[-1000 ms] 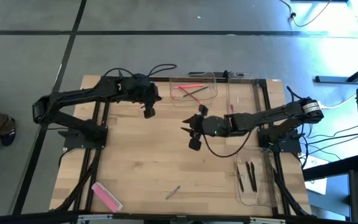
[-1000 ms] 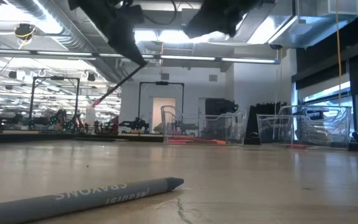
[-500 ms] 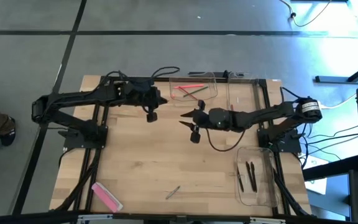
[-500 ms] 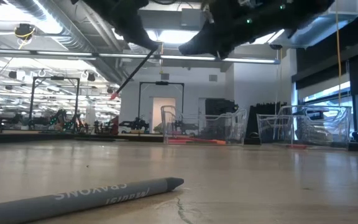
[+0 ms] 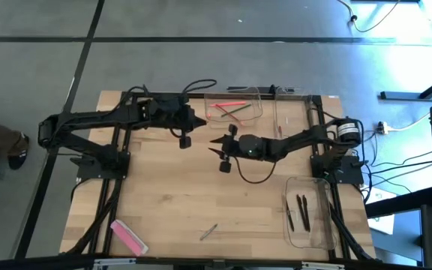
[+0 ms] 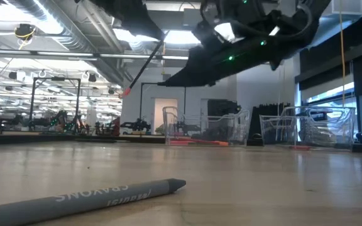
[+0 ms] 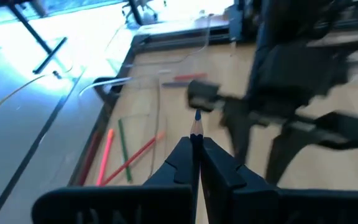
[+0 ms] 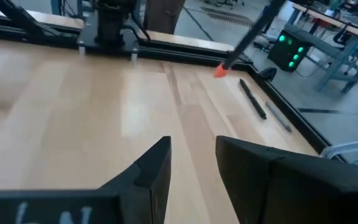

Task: Sort crayons/erasers/pens/pencils in bins
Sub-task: Put the dark blue pencil into the top left transparent bin

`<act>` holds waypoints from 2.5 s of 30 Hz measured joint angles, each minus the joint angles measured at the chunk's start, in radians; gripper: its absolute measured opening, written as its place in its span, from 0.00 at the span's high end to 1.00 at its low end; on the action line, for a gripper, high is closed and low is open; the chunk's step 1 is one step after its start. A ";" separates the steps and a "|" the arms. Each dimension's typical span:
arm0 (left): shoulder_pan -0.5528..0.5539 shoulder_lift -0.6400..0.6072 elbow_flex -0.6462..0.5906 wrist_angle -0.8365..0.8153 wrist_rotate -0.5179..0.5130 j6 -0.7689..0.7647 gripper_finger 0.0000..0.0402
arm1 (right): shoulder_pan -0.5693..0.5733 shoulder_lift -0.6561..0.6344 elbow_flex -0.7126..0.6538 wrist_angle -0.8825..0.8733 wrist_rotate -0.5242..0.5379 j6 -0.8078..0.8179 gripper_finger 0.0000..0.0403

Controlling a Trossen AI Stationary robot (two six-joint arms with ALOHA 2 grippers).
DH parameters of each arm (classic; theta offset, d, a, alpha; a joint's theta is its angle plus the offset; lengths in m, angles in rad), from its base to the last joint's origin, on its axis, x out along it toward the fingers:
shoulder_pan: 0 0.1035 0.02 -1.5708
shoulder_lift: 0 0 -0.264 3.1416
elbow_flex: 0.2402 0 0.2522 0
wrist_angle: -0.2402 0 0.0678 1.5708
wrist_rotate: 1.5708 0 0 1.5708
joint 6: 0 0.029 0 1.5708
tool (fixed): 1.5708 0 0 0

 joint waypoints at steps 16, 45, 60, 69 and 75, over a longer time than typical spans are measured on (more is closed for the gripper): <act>-0.049 0.000 0.000 0.067 0.068 0.000 0.99 | -0.123 0.143 0.059 0.143 -0.208 0.035 0.68; -0.048 0.000 0.000 0.081 0.123 0.025 0.99 | -0.125 0.274 0.254 0.153 -0.220 -0.057 0.68; -0.048 0.000 0.000 0.080 0.123 0.024 0.99 | -0.125 0.274 0.255 0.178 -0.278 -0.058 0.79; -0.048 0.000 0.000 0.080 0.123 0.025 0.99 | -0.125 0.274 0.255 0.177 -0.278 -0.055 0.88; -0.048 0.000 0.000 0.079 0.122 0.025 0.99 | -0.125 0.274 0.255 0.177 -0.265 -0.054 0.88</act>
